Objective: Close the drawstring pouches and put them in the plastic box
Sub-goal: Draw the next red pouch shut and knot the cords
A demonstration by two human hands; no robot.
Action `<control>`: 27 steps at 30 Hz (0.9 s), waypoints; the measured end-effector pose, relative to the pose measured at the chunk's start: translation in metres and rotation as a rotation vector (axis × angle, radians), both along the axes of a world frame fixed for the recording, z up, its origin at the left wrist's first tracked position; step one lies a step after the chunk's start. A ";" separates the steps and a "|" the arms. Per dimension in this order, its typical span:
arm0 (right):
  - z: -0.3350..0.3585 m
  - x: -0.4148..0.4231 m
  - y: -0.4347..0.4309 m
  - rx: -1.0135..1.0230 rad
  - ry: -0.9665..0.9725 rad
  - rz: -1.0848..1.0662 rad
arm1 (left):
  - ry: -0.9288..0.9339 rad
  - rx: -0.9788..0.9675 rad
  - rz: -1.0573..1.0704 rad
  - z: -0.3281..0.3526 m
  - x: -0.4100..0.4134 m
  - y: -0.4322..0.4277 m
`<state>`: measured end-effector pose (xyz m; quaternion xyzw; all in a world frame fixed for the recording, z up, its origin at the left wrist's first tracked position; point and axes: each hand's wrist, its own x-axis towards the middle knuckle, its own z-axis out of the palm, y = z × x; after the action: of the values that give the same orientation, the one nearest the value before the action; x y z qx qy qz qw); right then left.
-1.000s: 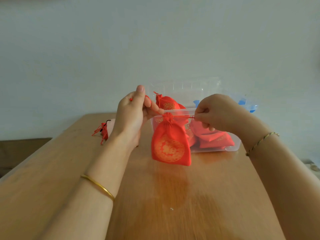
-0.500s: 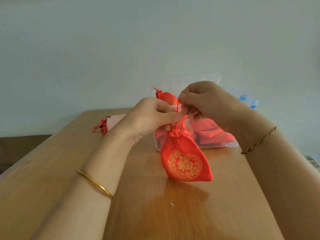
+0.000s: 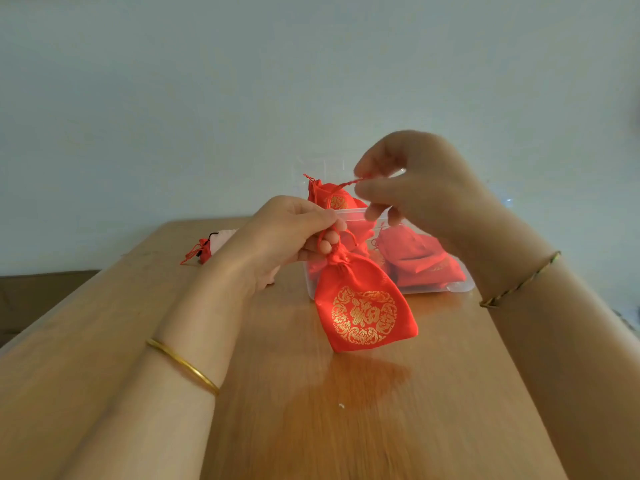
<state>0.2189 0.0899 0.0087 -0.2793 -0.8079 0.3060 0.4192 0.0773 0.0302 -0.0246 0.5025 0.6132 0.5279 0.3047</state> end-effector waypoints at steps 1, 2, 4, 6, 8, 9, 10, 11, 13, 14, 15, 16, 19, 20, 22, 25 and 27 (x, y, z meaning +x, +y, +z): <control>0.001 0.001 0.001 -0.003 0.047 -0.032 | -0.005 -0.004 0.008 0.000 0.000 0.000; 0.002 0.002 0.003 0.006 0.072 -0.056 | -0.008 -0.007 0.018 0.000 -0.001 0.001; 0.002 0.004 0.004 0.031 0.061 -0.054 | -0.015 -0.010 0.035 0.000 -0.001 0.001; -0.001 0.003 0.001 0.021 -0.005 0.023 | -0.020 -0.013 0.039 0.001 0.000 0.001; -0.005 -0.002 -0.001 -0.023 -0.074 0.115 | -0.025 -0.008 0.032 0.001 0.002 0.001; -0.007 -0.004 -0.001 -0.038 -0.107 0.139 | -0.027 -0.004 0.026 0.002 0.002 0.000; -0.010 -0.007 -0.001 -0.050 -0.138 0.154 | -0.029 -0.001 0.021 0.002 0.002 0.000; -0.012 -0.009 0.000 -0.063 -0.164 0.170 | -0.031 0.004 0.015 0.003 0.002 0.000; -0.015 -0.011 0.000 -0.099 -0.206 0.207 | -0.029 0.019 0.003 0.003 0.002 -0.001; -0.016 -0.012 0.001 -0.111 -0.213 0.222 | -0.022 0.026 -0.001 0.004 0.002 -0.002; -0.017 -0.012 0.001 -0.117 -0.208 0.229 | -0.013 0.031 -0.004 0.004 0.002 -0.002; -0.017 -0.012 0.002 -0.117 -0.198 0.231 | -0.005 0.035 -0.007 0.004 0.002 -0.002; -0.018 -0.012 0.005 -0.103 -0.164 0.205 | 0.014 0.054 -0.013 0.004 0.001 -0.002; -0.018 -0.012 0.006 -0.099 -0.152 0.191 | 0.025 0.066 -0.007 0.004 0.001 -0.001; -0.018 -0.012 0.008 -0.100 -0.122 0.181 | 0.041 0.093 0.014 0.003 0.001 -0.001; -0.020 -0.014 0.010 -0.024 -0.134 0.166 | 0.031 0.129 0.057 0.002 0.000 -0.001; -0.022 -0.016 0.012 0.101 -0.173 0.122 | 0.023 0.151 0.079 0.002 0.000 -0.001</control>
<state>0.2034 0.1016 -0.0129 -0.2334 -0.8709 0.2644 0.3423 0.0772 0.0291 -0.0226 0.5053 0.5945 0.5786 0.2377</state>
